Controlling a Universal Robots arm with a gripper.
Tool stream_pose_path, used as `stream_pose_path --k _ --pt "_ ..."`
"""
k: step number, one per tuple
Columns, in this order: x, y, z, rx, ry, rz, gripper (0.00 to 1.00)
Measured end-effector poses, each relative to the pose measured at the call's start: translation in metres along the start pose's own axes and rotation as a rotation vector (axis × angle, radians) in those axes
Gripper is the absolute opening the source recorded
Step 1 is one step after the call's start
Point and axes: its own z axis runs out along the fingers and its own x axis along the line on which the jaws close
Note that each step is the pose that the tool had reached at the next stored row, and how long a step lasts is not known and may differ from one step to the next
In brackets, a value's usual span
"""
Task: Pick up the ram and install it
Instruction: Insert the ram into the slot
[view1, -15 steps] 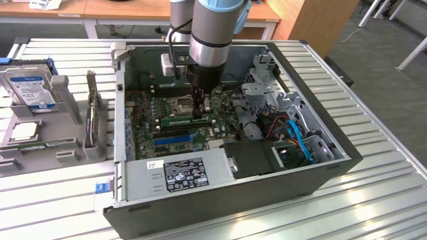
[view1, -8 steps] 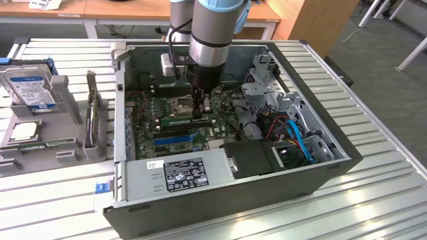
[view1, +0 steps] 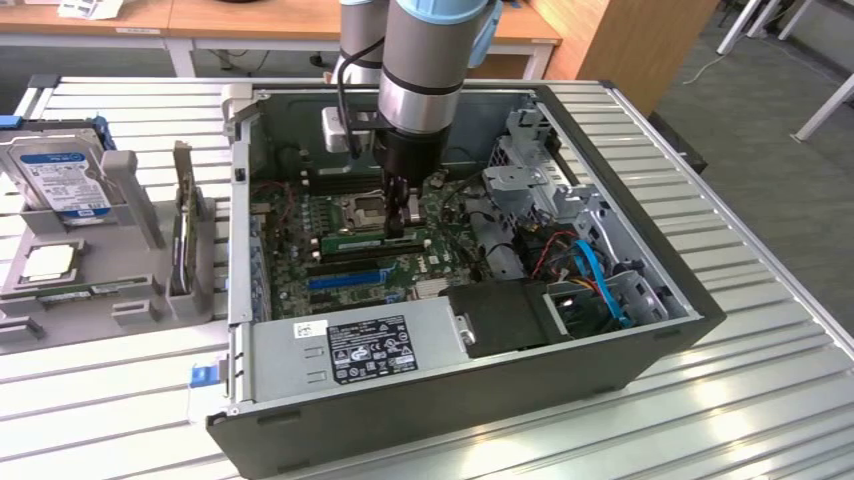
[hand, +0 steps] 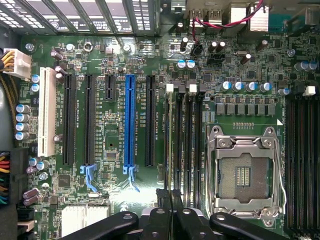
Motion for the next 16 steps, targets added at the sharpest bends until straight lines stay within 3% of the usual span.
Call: stream_pose_path --k 16 --pt "0.0000 0.0000 0.0006 0.0000 -0.0001 -0.003 0.12"
